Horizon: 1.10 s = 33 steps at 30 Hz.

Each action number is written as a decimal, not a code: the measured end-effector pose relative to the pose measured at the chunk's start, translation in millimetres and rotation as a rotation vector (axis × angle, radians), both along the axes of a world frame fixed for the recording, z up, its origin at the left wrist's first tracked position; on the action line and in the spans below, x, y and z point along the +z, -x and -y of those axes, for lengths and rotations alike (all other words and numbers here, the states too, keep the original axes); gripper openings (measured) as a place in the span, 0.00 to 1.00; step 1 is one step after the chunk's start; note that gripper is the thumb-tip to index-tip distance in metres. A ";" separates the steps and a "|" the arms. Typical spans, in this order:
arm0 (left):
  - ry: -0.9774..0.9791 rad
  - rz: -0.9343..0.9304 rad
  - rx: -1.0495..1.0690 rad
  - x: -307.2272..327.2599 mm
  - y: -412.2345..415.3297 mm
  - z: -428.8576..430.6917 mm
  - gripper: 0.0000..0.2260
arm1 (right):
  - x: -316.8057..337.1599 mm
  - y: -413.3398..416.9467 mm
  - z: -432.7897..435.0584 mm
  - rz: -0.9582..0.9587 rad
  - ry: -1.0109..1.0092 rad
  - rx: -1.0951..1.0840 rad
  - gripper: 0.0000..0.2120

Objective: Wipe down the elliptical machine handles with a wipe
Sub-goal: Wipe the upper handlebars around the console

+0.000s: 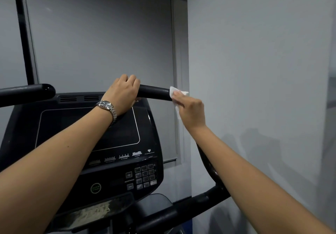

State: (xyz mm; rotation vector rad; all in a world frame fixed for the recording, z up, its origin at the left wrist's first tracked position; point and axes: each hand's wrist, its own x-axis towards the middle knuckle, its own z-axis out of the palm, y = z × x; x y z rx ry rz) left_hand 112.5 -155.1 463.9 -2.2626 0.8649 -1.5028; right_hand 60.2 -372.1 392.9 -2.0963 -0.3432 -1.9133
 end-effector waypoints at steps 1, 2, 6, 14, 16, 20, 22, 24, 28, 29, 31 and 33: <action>-0.001 0.006 -0.002 -0.1 0.1 -0.2 0.15 | -1.9 0.9 10.7 -0.010 -0.009 0.008 0.05; 0.005 0.011 -0.004 -0.9 0.4 -0.3 0.15 | -2.3 1.6 21.1 -0.021 -0.046 0.012 0.04; 0.027 0.032 -0.011 -3.0 1.5 1.2 0.16 | 4.5 -3.9 26.5 -0.035 -0.106 0.047 0.05; -0.055 0.138 -0.033 -17.3 6.9 17.2 0.31 | 1.9 8.8 48.4 -0.093 -0.041 0.194 0.04; -0.121 0.092 -0.041 -26.0 10.3 32.1 0.34 | 7.8 2.2 43.1 -0.109 0.015 0.176 0.07; -0.142 0.001 0.007 -38.2 14.6 48.1 0.37 | 0.4 12.5 69.4 -0.216 0.262 0.204 0.08; -0.129 -0.031 0.028 -39.5 16.3 48.9 0.37 | 2.3 18.5 85.7 -0.258 0.378 0.207 0.09; -0.122 -0.053 0.046 -38.6 19.2 49.8 0.37 | 7.6 14.2 85.6 -0.237 0.395 0.197 0.10; -0.107 -0.106 0.075 -37.3 27.8 54.6 0.37 | -4.0 9.7 79.3 -0.202 0.508 0.183 0.12; -0.103 -0.117 0.080 -37.3 29.0 55.7 0.36 | -6.5 11.3 84.9 -0.197 0.569 0.166 0.12; -0.087 -0.134 0.078 -37.7 30.4 56.9 0.36 | -4.0 11.4 94.0 -0.176 0.655 0.121 0.11; -0.084 -0.140 0.087 -37.3 32.5 57.8 0.36 | 3.0 2.5 90.4 -0.150 0.686 0.045 0.14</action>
